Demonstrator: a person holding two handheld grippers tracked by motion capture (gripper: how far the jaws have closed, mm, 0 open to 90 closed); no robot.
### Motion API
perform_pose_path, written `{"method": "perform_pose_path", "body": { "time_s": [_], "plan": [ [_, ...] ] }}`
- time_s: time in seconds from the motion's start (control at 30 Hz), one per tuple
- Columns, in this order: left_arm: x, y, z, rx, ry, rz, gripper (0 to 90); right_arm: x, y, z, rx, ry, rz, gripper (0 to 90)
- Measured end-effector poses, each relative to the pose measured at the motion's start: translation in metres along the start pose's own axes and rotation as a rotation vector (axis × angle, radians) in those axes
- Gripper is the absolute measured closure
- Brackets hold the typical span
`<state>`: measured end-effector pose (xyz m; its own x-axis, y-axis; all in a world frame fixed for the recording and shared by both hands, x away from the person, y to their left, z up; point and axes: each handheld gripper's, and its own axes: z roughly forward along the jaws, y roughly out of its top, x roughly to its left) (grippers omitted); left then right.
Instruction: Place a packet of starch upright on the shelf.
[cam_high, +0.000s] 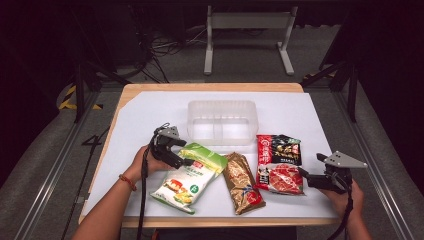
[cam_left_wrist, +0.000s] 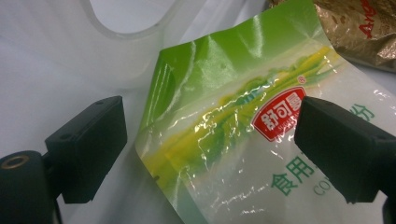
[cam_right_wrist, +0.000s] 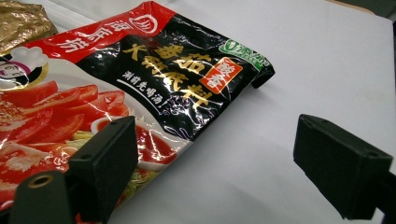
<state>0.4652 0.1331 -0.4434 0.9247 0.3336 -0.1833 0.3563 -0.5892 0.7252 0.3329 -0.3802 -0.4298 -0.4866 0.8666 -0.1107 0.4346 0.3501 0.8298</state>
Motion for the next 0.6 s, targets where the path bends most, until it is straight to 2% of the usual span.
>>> {"method": "perform_pose_path", "body": {
  "time_s": [0.03, 0.07, 0.13, 0.23, 0.3, 0.33, 0.37, 0.4, 0.5, 0.53, 0.6],
  "plan": [
    [0.001, 0.001, 0.003, 0.006, 0.0, 0.005, 10.5, 0.0, 0.0, 0.0, 0.003, 0.002, 0.003, 14.6],
    [0.003, 0.002, 0.007, 0.029, -0.012, -0.002, 10.5, 0.0, 0.0, 0.0, 0.005, 0.002, 0.001, 14.7],
    [0.006, 0.003, 0.011, 0.044, -0.027, -0.015, 9.8, 0.001, 0.0, 0.001, 0.007, 0.003, -0.001, 14.7],
    [0.007, 0.007, 0.016, 0.052, -0.037, -0.007, 9.3, 0.0, 0.0, 0.001, 0.007, 0.003, 0.001, 14.7],
    [0.008, 0.008, 0.016, 0.045, -0.043, -0.015, 9.6, 0.0, -0.001, 0.001, 0.006, 0.006, 0.004, 14.6],
    [0.008, 0.007, 0.015, 0.042, -0.049, -0.013, 11.3, 0.0, -0.001, 0.001, 0.004, 0.009, 0.006, 14.6],
    [0.007, 0.006, 0.014, 0.031, -0.082, -0.012, 17.2, 0.0, -0.001, 0.001, 0.005, 0.009, 0.007, 14.6],
    [0.007, 0.006, 0.014, 0.031, -0.082, -0.012, 25.0, 0.0, -0.001, 0.001, 0.005, 0.009, 0.007, 14.6],
    [0.002, 0.005, 0.015, 0.034, -0.067, -0.003, 24.0, 0.0, 0.0, 0.001, 0.004, 0.015, 0.005, 14.7],
    [0.002, 0.004, 0.014, 0.028, -0.047, -0.007, 25.0, 0.0, 0.0, 0.001, 0.003, 0.016, 0.005, 14.7],
    [0.002, 0.003, 0.011, 0.022, -0.041, -0.02, 37.1, 0.0, 0.0, 0.001, 0.003, 0.018, 0.01, 14.7]
  ]
}}
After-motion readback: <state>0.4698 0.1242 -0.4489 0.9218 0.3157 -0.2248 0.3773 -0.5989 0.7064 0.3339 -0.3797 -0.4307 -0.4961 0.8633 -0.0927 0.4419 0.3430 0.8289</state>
